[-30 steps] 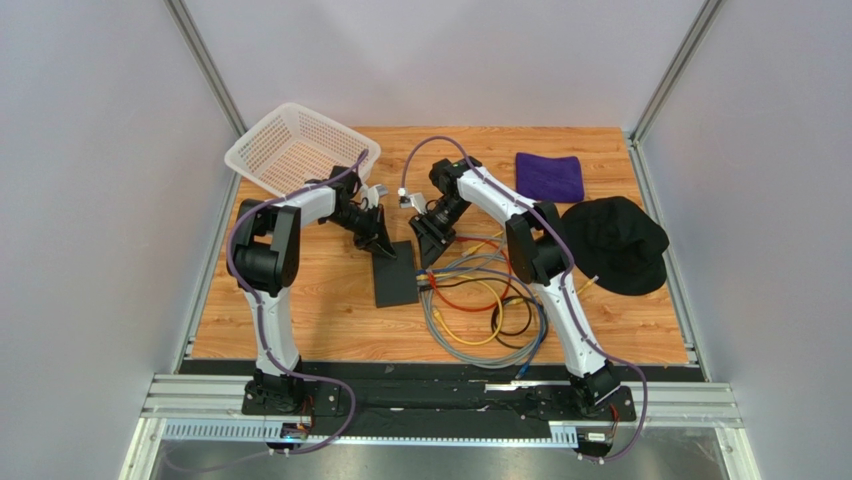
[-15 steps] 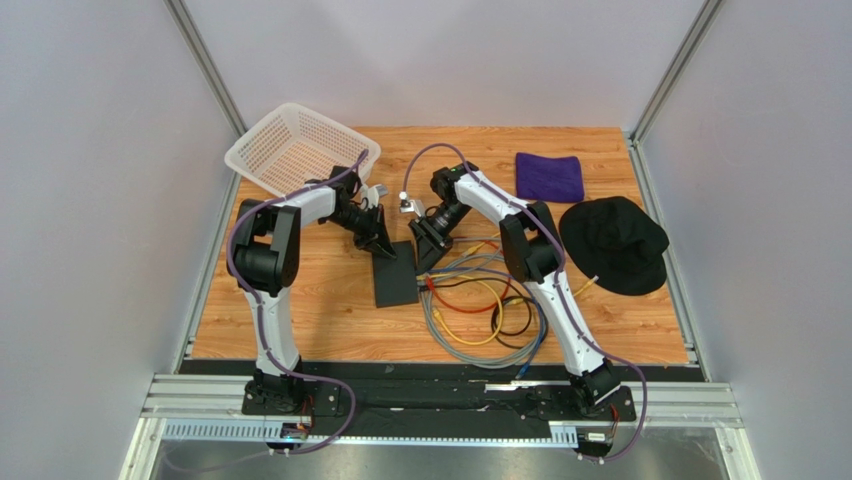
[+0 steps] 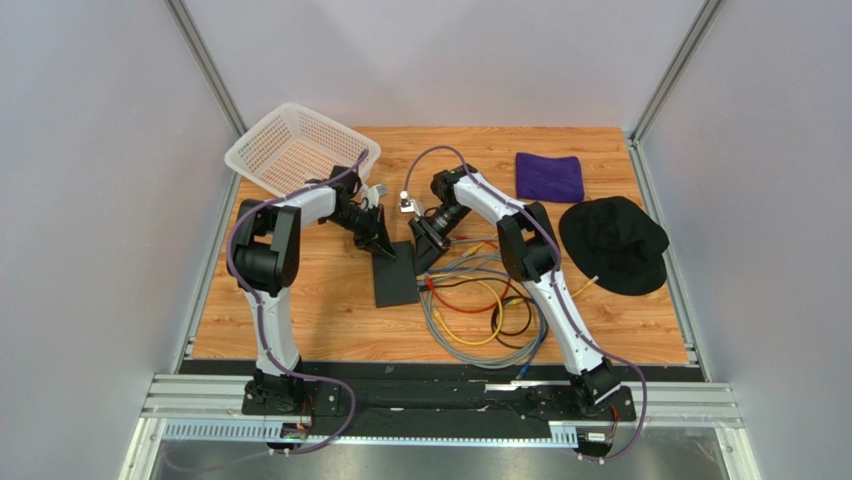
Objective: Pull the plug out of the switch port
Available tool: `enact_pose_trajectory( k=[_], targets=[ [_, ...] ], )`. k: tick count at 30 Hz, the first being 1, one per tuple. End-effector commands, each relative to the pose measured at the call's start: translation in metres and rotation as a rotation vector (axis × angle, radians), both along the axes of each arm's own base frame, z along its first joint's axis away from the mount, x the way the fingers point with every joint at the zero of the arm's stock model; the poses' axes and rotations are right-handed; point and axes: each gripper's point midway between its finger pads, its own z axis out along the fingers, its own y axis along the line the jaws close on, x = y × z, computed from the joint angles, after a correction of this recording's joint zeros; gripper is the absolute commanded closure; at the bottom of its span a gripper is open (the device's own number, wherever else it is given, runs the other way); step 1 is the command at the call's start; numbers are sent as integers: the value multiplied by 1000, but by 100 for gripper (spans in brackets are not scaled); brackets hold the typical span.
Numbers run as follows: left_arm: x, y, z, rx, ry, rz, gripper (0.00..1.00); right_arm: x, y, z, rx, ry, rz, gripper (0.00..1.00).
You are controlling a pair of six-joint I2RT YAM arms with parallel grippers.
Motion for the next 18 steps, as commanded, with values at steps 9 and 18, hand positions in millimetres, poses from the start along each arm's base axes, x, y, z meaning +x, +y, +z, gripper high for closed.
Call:
enact_pose_trajectory(
  k=[9,18],
  targets=[
    [-17,24,-56,226,34,-50,100,-15,-5,-57,-59,-10,69,79],
    [-18,23,-63,225,64,-54,100,-17,-13,-58,-74,-33,95,100]
  ],
)
